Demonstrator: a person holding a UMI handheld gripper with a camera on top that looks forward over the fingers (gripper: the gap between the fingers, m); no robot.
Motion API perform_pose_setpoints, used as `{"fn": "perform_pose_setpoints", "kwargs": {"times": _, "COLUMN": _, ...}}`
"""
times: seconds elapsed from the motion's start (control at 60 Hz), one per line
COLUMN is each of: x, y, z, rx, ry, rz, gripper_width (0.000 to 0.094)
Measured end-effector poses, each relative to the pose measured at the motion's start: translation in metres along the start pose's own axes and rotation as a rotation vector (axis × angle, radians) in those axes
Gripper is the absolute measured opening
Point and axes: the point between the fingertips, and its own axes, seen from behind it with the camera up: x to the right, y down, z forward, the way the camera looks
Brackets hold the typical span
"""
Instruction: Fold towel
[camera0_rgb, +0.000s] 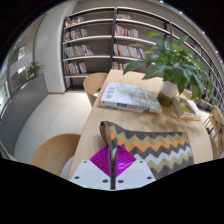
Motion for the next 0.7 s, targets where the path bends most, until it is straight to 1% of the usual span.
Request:
{"fn": "perform_pose_setpoints", "kwargs": {"times": 0.067, "x": 0.034, "y": -0.031, "z": -0.025, "rx": 0.058, "ry": 0.027, "rz": -0.011, "gripper_width": 0.0037}}
{"fn": "perform_pose_setpoints", "kwargs": {"times": 0.183, "x": 0.106, "y": -0.066, "z": -0.068, "rx": 0.13, "ry": 0.056, "rz": -0.007, "gripper_width": 0.0037}}
{"fn": "perform_pose_setpoints", "kwargs": {"times": 0.283, "x": 0.176, "y": -0.068, "z": -0.076, "rx": 0.127, "ry": 0.102, "rz": -0.01, "gripper_width": 0.0049}}
{"fn": "perform_pose_setpoints", "kwargs": {"times": 0.367, "x": 0.216, "y": -0.046, "z": -0.062, "rx": 0.086, "ry": 0.077, "rz": 0.007, "gripper_width": 0.0087}}
{"fn": "perform_pose_setpoints", "kwargs": {"times": 0.433, "x": 0.236, "y": -0.025, "z": -0.044, "rx": 0.066, "ry": 0.054, "rz": 0.003, "gripper_width": 0.0164}}
{"fn": "perform_pose_setpoints", "kwargs": {"times": 0.45, "x": 0.24, "y": -0.018, "z": -0.039, "rx": 0.054, "ry": 0.051, "rz": -0.001, "gripper_width": 0.021}}
{"fn": "perform_pose_setpoints", "kwargs": {"times": 0.467, "x": 0.244, "y": -0.011, "z": -0.034, "rx": 0.038, "ry": 0.048, "rz": -0.005, "gripper_width": 0.0289}}
{"fn": "perform_pose_setpoints", "kwargs": {"times": 0.5, "x": 0.246, "y": 0.004, "z": -0.028, "rx": 0.016, "ry": 0.045, "rz": -0.024, "gripper_width": 0.0407}}
{"fn": "perform_pose_setpoints", "kwargs": {"times": 0.517, "x": 0.252, "y": 0.006, "z": -0.027, "rx": 0.006, "ry": 0.044, "rz": -0.035, "gripper_width": 0.0445}}
{"fn": "perform_pose_setpoints", "kwargs": {"times": 0.6, "x": 0.255, "y": 0.013, "z": -0.031, "rx": -0.014, "ry": 0.024, "rz": -0.063, "gripper_width": 0.0572}}
{"fn": "perform_pose_setpoints", "kwargs": {"times": 0.7, "x": 0.26, "y": -0.004, "z": -0.066, "rx": 0.037, "ry": 0.041, "rz": -0.049, "gripper_width": 0.0689}}
